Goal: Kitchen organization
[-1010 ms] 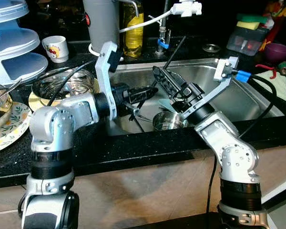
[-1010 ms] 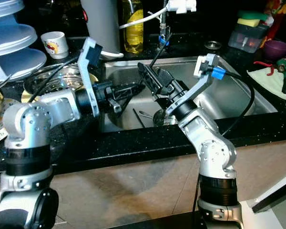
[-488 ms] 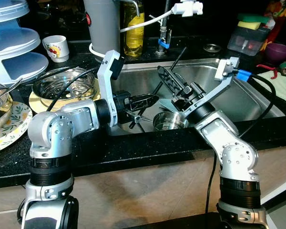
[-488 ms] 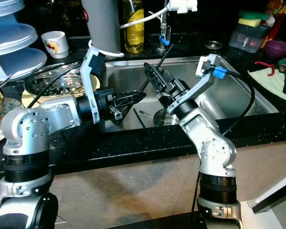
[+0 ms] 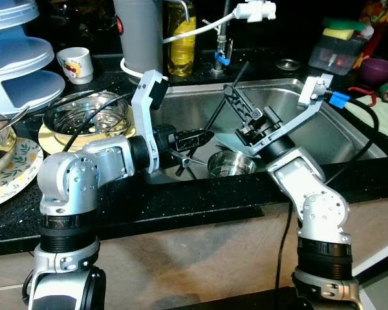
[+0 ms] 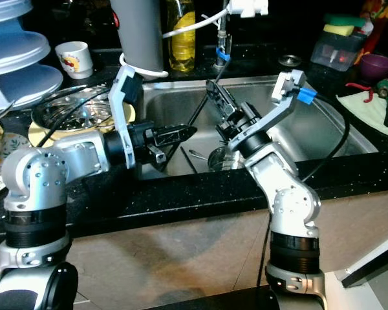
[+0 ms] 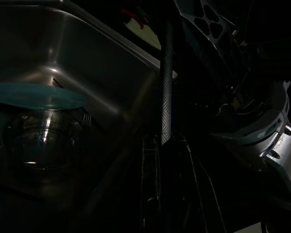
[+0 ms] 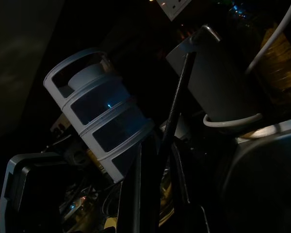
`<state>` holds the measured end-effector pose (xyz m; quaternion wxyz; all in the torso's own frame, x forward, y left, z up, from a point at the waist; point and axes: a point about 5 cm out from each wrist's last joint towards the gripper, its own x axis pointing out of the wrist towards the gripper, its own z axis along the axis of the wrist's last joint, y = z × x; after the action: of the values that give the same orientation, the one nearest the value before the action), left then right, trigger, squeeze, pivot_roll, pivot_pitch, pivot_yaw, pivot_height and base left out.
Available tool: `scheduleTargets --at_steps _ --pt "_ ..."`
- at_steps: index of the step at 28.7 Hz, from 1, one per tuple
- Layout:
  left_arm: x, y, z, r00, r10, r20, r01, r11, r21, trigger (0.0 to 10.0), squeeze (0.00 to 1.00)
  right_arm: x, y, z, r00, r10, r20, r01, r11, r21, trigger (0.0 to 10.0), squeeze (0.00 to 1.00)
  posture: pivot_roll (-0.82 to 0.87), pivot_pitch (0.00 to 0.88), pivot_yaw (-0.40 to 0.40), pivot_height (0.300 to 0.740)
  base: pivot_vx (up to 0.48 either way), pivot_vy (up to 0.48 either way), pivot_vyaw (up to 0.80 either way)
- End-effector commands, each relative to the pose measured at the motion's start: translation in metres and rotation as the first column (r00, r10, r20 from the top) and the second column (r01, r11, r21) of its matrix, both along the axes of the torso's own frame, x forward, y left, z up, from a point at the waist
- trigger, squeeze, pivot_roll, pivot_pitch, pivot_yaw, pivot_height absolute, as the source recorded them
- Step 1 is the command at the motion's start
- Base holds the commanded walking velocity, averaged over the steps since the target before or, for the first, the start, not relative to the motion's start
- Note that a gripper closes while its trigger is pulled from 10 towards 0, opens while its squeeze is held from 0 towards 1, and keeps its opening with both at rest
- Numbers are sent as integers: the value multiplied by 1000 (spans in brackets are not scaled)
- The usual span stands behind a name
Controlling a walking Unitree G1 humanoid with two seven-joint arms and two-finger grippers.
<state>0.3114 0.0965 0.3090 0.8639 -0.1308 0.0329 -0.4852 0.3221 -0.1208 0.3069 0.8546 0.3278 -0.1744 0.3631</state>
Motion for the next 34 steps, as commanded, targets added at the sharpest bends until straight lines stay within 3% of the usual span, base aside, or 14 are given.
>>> scheduleTargets --at_steps 1,6,7,8,9,12,13,14,15,19,21,24,27,34 --pt "-4 -1 -4 1000 -20 -15 20 1000 23 0 0 1 -2 0 1000 -14 5 14 1000 -5 0 0 -47 160 -16 740 0 0 0" --pt "-5 -1 -5 1000 -18 -21 18 999 32 0 0 0 -1 0 1000 -9 8 9 1000 -3 0 0 -46 160 -14 740 0 0 0" --pt "-4 -1 -5 1000 -16 -22 16 999 35 6196 8 1 -2 0 1000 -14 8 14 1000 -1 0 0 -44 161 -14 740 0 0 0" --pt "-4 -1 -5 1000 -14 -23 15 999 35 9922 533 1 -2 0 1000 -18 8 18 1000 0 0 0 -44 161 -14 740 0 0 0" --pt "-3 -1 -5 1000 -6 -28 7 999 34 10000 1000 2 -3 0 1000 -23 8 23 1000 1 0 0 -44 161 -14 740 0 0 0" --pt "2 1 -7 999 46 -28 -44 997 62 10000 1000 5 -6 1 999 -41 10 41 999 0 0 0 -43 161 -13 740 0 0 0" --pt "2 2 -8 998 55 -29 -53 996 65 10000 647 5 -6 0 999 -44 12 44 999 -6 0 0 -43 161 -13 740 0 0 0" --pt "3 3 -8 998 59 -31 -56 996 66 10000 0 6 -7 0 999 -49 16 49 999 -19 0 0 -43 161 -13 740 0 0 0" --pt "4 6 -9 997 76 -18 -74 993 89 10000 0 7 -7 -1 997 -56 50 62 991 -116 0 0 -43 161 -13 740 0 0 0" --pt "7 10 -8 993 121 1 -121 988 98 10000 0 9 -8 -2 995 -71 67 81 984 -161 0 0 -42 160 -14 740 0 0 0" --pt "16 20 -17 966 225 128 -252 928 276 10000 0 23 -16 -6 968 -218 122 244 931 -273 0 0 -42 161 -13 740 0 0 0" --pt "16 20 -25 957 222 187 -277 890 362 10000 0 29 -18 -9 948 -279 154 313 903 -294 0 0 -40 159 -17 740 0 0 0" --pt "11 13 -40 954 163 252 -265 851 453 10000 0 35 -18 -22 934 -325 152 357 881 -310 10000 0 -40 158 -18 740 0 0 0" --pt "6 2 -45 957 130 257 -237 864 444 10000 0 38 -14 -42 926 -345 151 377 861 -341 10000 0 -42 149 -17 740 0 0 0"
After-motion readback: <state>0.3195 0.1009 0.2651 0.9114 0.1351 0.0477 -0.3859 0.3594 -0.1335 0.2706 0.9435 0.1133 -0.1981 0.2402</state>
